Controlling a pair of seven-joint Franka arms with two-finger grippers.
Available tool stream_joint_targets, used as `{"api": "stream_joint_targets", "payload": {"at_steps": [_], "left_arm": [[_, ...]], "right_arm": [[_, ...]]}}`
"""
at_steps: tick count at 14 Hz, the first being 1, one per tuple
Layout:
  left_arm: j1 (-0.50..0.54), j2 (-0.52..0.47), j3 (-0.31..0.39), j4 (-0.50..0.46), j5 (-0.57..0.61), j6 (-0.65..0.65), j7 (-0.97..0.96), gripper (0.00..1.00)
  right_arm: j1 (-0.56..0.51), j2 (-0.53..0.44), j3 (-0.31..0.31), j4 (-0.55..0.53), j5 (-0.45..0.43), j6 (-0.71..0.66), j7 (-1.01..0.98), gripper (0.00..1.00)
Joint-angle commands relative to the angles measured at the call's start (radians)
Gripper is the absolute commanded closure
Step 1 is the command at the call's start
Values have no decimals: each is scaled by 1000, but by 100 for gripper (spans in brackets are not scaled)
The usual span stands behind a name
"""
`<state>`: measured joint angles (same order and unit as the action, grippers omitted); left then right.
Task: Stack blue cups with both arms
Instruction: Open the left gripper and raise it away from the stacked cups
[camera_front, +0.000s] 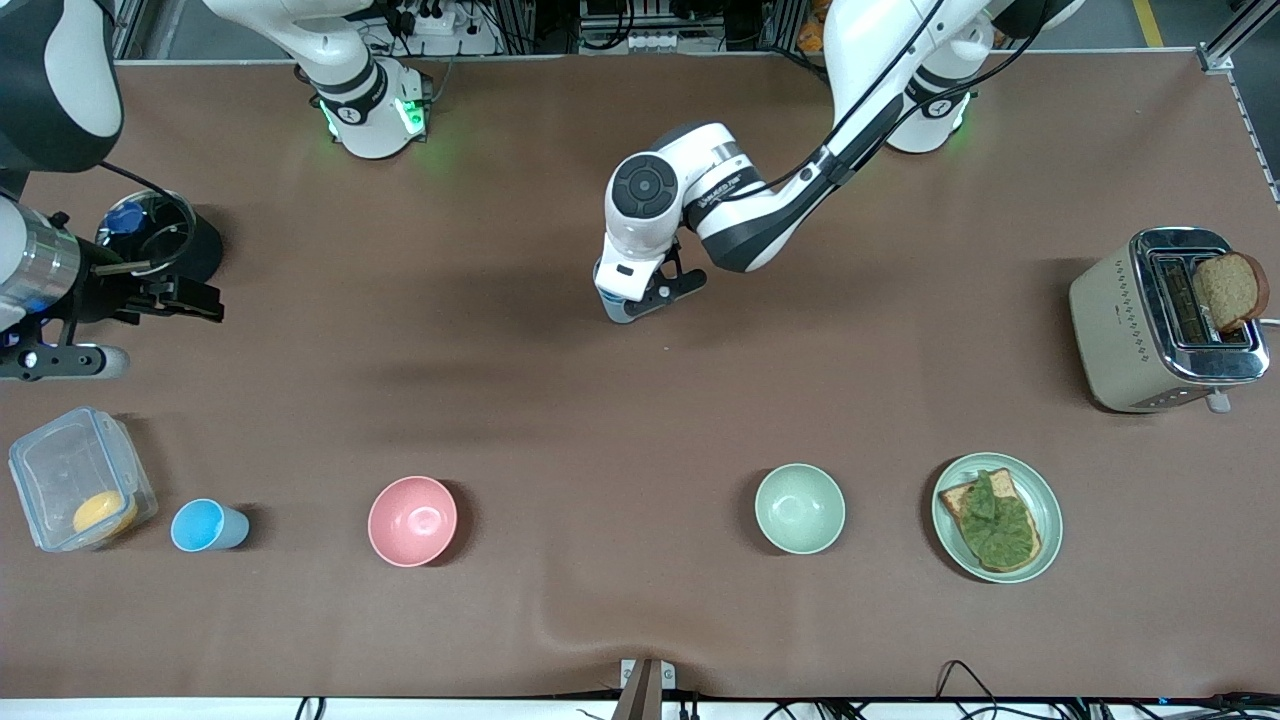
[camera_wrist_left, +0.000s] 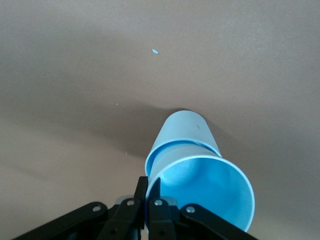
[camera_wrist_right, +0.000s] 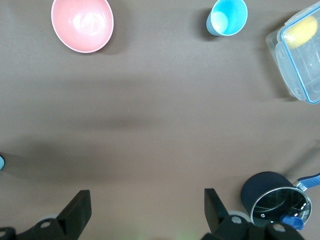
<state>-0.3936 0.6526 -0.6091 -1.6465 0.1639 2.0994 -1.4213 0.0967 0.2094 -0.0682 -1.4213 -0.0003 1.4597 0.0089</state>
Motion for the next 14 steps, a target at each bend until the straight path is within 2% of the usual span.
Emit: {"api": "stream_joint_targets", "payload": {"at_steps": [1, 4, 6, 8, 14], "left_arm": [[-10, 33, 2, 57, 40, -4, -39, 0], [-1, 12, 2, 94, 40, -18, -41, 0], [30, -20, 3, 129, 45, -60, -28, 0], [91, -66, 2, 158, 49, -125, 13, 0], [304, -192, 5, 166, 51, -245, 258, 0]], "right_arm": [[1, -70, 5, -85, -9, 46, -6, 0], [-27, -204, 22, -293, -15, 209, -7, 0], [-104, -219, 89, -297, -14, 209, -4, 0], [-130, -219, 90, -295, -4, 218, 5, 0], [-138, -234, 85, -289, -18, 234, 5, 0]]}}
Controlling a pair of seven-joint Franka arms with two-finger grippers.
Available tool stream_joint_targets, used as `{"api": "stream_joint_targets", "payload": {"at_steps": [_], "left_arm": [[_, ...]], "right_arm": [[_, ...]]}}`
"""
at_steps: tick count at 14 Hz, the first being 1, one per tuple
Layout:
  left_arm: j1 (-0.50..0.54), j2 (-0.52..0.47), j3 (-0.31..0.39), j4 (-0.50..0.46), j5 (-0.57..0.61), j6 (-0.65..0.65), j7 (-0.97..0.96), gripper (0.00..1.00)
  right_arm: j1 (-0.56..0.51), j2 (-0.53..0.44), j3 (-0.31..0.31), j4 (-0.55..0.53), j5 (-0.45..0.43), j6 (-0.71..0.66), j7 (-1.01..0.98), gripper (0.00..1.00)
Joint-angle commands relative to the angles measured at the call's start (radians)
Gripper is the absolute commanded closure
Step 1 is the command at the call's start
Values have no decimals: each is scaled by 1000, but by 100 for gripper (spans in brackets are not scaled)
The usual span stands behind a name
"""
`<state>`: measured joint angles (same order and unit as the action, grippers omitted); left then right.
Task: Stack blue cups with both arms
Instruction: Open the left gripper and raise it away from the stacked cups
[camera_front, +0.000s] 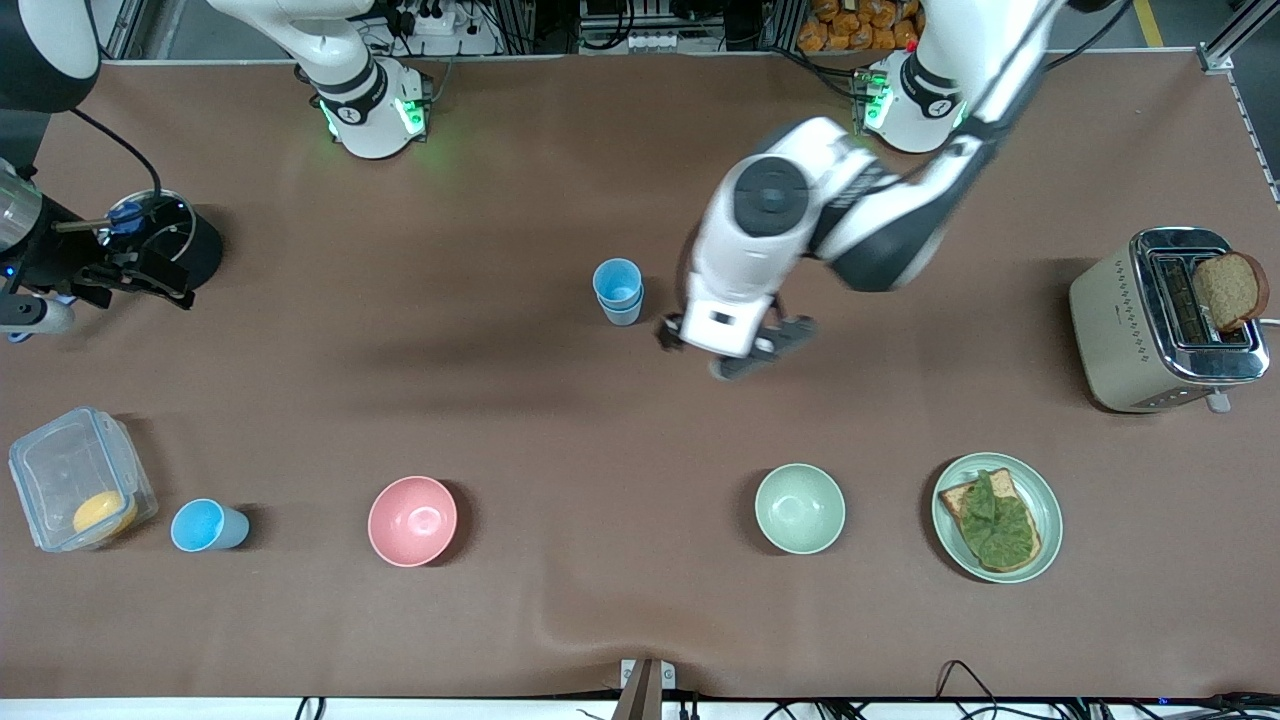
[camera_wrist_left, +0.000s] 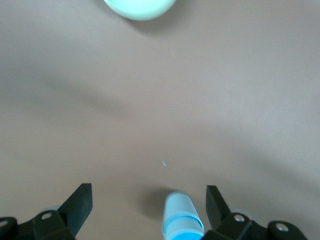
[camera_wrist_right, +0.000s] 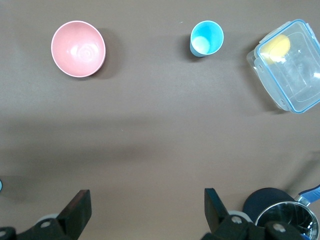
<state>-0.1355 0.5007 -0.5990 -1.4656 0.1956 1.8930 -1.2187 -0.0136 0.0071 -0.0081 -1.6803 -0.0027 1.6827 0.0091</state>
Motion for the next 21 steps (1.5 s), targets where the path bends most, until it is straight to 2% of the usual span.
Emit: {"api": "stream_joint_targets", "payload": {"at_steps": [1, 6, 11, 14, 16, 19, 20, 21], "left_arm": [[78, -59, -5, -6, 22, -69, 109, 0], [207, -102, -10, 65, 65, -293, 439, 0], [367, -208, -25, 64, 79, -397, 734, 0], [384, -279, -1, 51, 62, -446, 844, 0], [338, -336, 109, 42, 29, -477, 915, 0], [133, -448, 411, -33, -56, -483, 1010, 0], [105, -490, 457, -76, -64, -483, 1016, 0], [102, -528, 475, -116, -67, -483, 1028, 0]], "right_arm": [[-28, -26, 27, -9, -17, 6, 3, 0], [-31, -19, 25, 7, -17, 2, 5, 0], [-31, -18, 27, 8, -19, 5, 0, 0], [-31, -19, 27, 8, -19, 2, -8, 0], [-32, -19, 27, 5, -17, 0, -8, 0], [-31, -19, 27, 7, -17, -8, -8, 0], [-31, -19, 27, 7, -17, -24, -8, 0], [-31, -19, 27, 7, -16, -26, -8, 0]]}}
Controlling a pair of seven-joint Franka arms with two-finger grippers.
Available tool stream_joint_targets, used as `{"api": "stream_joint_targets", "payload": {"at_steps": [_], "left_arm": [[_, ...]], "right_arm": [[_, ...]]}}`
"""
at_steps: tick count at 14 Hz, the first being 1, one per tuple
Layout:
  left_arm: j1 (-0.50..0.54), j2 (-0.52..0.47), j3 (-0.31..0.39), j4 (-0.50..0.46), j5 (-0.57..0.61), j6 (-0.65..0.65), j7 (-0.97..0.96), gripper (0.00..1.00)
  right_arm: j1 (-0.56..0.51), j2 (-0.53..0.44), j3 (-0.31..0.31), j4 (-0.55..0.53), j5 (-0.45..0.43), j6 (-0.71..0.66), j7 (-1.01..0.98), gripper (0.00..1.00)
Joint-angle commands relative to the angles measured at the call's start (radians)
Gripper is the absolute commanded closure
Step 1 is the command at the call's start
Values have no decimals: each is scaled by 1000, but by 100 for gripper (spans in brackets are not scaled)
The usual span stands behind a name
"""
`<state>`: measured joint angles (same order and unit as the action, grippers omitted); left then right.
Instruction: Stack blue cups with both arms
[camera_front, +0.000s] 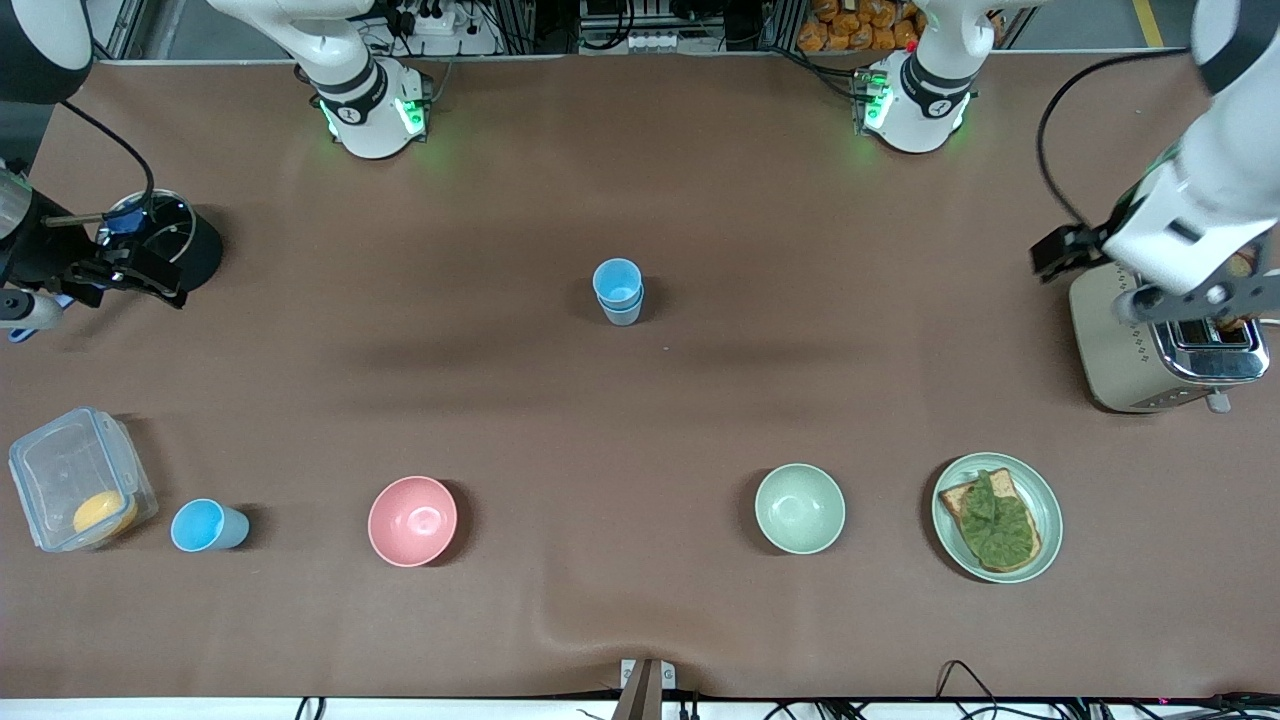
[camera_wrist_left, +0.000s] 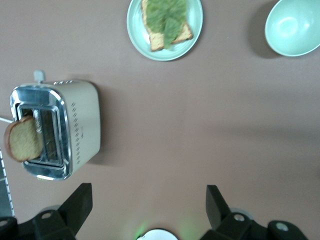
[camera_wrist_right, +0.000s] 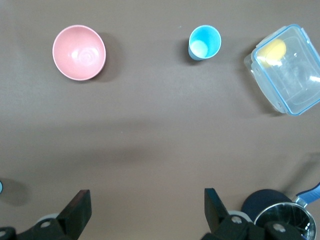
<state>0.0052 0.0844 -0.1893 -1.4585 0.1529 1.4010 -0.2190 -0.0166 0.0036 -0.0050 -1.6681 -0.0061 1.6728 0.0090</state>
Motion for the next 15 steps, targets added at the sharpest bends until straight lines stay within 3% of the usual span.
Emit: {"api": "stream_joint_targets", "payload": {"at_steps": [1, 5, 11, 15], "left_arm": [[-34, -127, 77, -140, -41, 10, 49, 0], [-53, -129, 108, -120, -42, 10, 185, 0], [-48, -118, 123, -57, -150, 19, 179, 0], [-44, -115, 123, -53, -153, 19, 181, 0]], "right_arm": [[-28, -16, 23, -4, -11, -15, -7, 0], [-29, -16, 23, -4, -6, -18, -6, 0], [-36, -16, 23, -5, -6, -19, -7, 0], [-36, -16, 23, -5, -6, -19, -7, 0]]}}
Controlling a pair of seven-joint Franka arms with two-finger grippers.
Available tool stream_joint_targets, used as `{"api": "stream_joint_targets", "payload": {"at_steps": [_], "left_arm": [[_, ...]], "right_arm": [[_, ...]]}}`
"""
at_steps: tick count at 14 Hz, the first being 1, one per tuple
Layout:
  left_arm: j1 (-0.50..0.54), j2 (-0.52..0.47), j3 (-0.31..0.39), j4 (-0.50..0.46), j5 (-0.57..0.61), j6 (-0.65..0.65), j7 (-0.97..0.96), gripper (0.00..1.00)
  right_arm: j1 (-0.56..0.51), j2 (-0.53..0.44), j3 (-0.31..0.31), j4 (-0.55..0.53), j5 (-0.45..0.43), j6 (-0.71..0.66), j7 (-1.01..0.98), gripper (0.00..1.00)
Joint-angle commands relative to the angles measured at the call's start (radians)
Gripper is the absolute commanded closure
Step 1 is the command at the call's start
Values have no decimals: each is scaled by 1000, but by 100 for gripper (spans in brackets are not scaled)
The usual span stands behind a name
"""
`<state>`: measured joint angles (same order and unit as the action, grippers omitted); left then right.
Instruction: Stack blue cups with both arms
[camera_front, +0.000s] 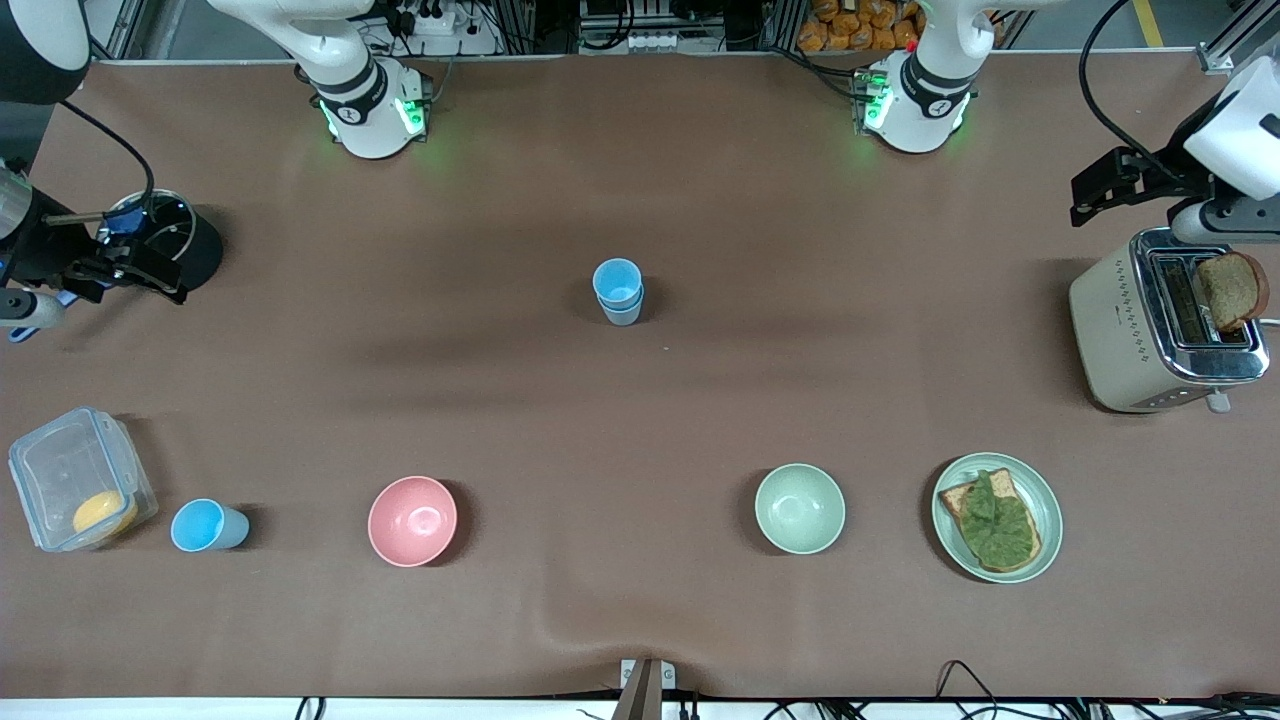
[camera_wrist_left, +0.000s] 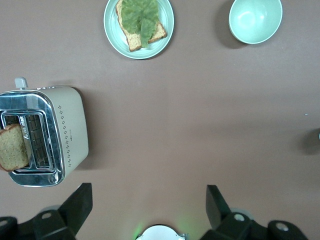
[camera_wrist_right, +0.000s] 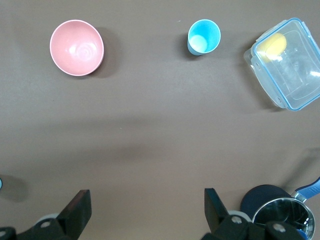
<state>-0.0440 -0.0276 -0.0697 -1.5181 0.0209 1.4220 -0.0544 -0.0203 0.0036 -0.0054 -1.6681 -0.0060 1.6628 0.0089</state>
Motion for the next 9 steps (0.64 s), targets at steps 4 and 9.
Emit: {"api": "stream_joint_targets", "payload": {"at_steps": [4, 9], "left_arm": [[13, -3, 4, 1, -19, 2, 22, 0], [10, 8, 2, 4, -22, 21, 13, 0]], "right_arm": [[-32, -16, 24, -5, -6, -8, -7, 0], [-24, -14, 25, -4, -6, -5, -7, 0]]}}
